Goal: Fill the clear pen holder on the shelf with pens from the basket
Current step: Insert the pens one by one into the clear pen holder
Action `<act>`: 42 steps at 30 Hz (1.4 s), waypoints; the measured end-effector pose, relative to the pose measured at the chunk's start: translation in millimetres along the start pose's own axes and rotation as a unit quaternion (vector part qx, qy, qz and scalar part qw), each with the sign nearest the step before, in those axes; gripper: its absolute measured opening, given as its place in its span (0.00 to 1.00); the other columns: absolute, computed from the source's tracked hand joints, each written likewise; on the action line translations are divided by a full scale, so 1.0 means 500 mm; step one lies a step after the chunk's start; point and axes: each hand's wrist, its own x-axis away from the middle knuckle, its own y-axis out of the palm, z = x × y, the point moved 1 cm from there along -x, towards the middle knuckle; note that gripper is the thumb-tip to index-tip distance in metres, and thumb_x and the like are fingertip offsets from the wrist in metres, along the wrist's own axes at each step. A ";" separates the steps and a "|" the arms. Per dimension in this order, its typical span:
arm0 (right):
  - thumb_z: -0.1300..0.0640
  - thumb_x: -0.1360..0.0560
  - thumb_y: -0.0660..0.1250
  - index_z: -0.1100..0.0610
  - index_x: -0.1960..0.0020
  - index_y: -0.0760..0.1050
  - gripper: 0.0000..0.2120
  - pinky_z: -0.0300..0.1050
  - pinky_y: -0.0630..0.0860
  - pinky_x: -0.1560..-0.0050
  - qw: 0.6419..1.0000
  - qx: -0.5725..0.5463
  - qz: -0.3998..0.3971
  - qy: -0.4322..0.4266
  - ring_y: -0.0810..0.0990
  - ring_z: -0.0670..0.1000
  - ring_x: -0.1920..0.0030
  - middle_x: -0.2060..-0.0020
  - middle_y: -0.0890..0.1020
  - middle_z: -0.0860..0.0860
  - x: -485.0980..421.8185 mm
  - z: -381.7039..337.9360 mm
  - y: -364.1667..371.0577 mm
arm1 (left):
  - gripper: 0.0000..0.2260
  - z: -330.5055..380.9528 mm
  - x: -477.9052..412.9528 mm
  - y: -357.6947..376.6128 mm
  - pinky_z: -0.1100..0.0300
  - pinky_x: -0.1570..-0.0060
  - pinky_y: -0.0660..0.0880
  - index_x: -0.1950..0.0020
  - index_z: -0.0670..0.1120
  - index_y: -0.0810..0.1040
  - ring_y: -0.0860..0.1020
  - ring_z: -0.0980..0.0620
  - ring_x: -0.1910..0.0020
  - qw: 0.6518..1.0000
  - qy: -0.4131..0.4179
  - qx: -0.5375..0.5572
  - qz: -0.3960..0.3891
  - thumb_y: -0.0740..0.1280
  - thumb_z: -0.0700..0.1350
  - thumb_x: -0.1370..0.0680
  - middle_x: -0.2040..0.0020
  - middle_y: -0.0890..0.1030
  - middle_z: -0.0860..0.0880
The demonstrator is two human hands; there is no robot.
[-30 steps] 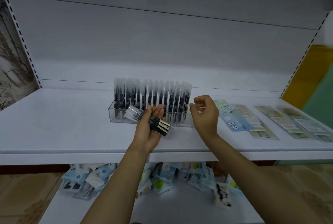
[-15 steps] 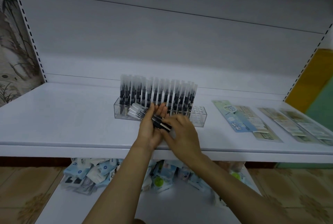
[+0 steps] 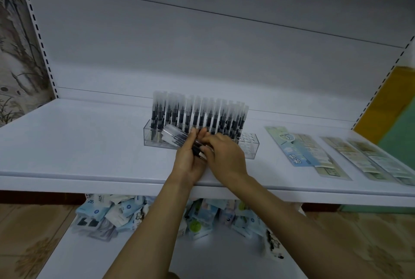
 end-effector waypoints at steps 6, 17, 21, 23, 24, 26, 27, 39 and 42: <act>0.56 0.22 0.63 0.55 0.41 0.79 0.12 0.49 0.75 0.54 1.000 0.015 -0.010 0.001 0.79 0.55 0.51 0.51 0.82 0.53 -0.012 -0.006 -0.004 | 0.17 -0.004 -0.011 -0.007 0.54 0.42 0.74 0.45 0.44 0.76 0.79 0.50 0.44 0.999 0.029 -0.019 0.013 0.59 0.56 0.21 0.45 0.81 0.47; 0.54 0.22 0.60 0.54 0.43 0.80 0.13 0.48 0.78 0.62 0.998 -0.032 0.049 0.019 0.81 0.54 0.56 0.53 0.83 0.52 -0.005 0.005 0.006 | 0.26 -0.006 -0.014 -0.016 0.50 0.42 0.76 0.43 0.39 0.78 0.79 0.44 0.41 0.998 0.016 -0.054 0.002 0.64 0.60 0.29 0.41 0.80 0.40; 0.56 0.22 0.62 0.55 0.44 0.79 0.10 0.50 0.77 0.60 0.996 -0.067 0.040 0.041 0.80 0.54 0.55 0.53 0.83 0.53 -0.009 0.012 0.008 | 0.21 -0.007 -0.015 -0.018 0.53 0.51 0.80 0.45 0.40 0.79 0.81 0.46 0.47 0.998 0.016 -0.058 0.008 0.62 0.56 0.25 0.46 0.82 0.41; 0.56 0.22 0.62 0.55 0.44 0.79 0.10 0.50 0.77 0.59 0.996 -0.073 0.035 0.044 0.80 0.54 0.54 0.52 0.83 0.53 -0.007 0.015 0.008 | 0.19 -0.007 -0.015 -0.019 0.53 0.52 0.80 0.46 0.40 0.79 0.81 0.46 0.49 0.998 0.013 -0.061 0.011 0.60 0.55 0.21 0.48 0.82 0.42; 0.56 0.21 0.62 0.55 0.43 0.79 0.10 0.50 0.77 0.59 0.995 -0.077 0.032 0.048 0.80 0.54 0.54 0.52 0.83 0.52 -0.006 0.016 0.008 | 0.19 -0.007 -0.014 -0.019 0.53 0.51 0.79 0.46 0.40 0.79 0.81 0.46 0.49 0.998 0.013 -0.060 0.011 0.60 0.55 0.21 0.48 0.82 0.42; 0.56 0.22 0.62 0.54 0.44 0.79 0.10 0.49 0.77 0.58 0.994 -0.090 0.033 0.058 0.80 0.53 0.54 0.52 0.83 0.51 -0.005 0.016 0.007 | 0.19 -0.005 -0.011 -0.016 0.52 0.49 0.78 0.47 0.41 0.79 0.81 0.46 0.49 0.998 0.017 -0.053 0.006 0.59 0.55 0.21 0.51 0.83 0.43; 0.56 0.22 0.62 0.54 0.45 0.79 0.09 0.49 0.77 0.59 0.992 -0.103 0.036 0.065 0.80 0.52 0.54 0.53 0.83 0.51 -0.005 0.015 0.004 | 0.19 -0.005 -0.010 -0.014 0.51 0.47 0.77 0.48 0.41 0.79 0.81 0.46 0.49 0.999 0.021 -0.047 0.000 0.59 0.55 0.21 0.52 0.83 0.44; 0.58 0.21 0.63 0.56 0.43 0.78 0.09 0.43 0.77 0.56 0.969 -0.194 0.087 0.129 0.80 0.47 0.56 0.55 0.83 0.50 0.011 0.069 -0.041 | 0.11 -0.001 0.002 0.009 0.56 0.45 0.75 0.53 0.46 0.75 0.79 0.53 0.50 0.999 0.027 -0.020 0.039 0.61 0.51 0.20 0.52 0.82 0.49; 0.60 0.22 0.63 0.57 0.44 0.77 0.08 0.42 0.78 0.55 0.963 -0.208 0.109 0.131 0.81 0.49 0.56 0.57 0.82 0.49 0.013 0.085 -0.049 | 0.10 -0.001 0.005 0.011 0.56 0.46 0.75 0.53 0.46 0.75 0.79 0.53 0.50 0.999 0.026 -0.019 0.043 0.61 0.51 0.20 0.53 0.82 0.49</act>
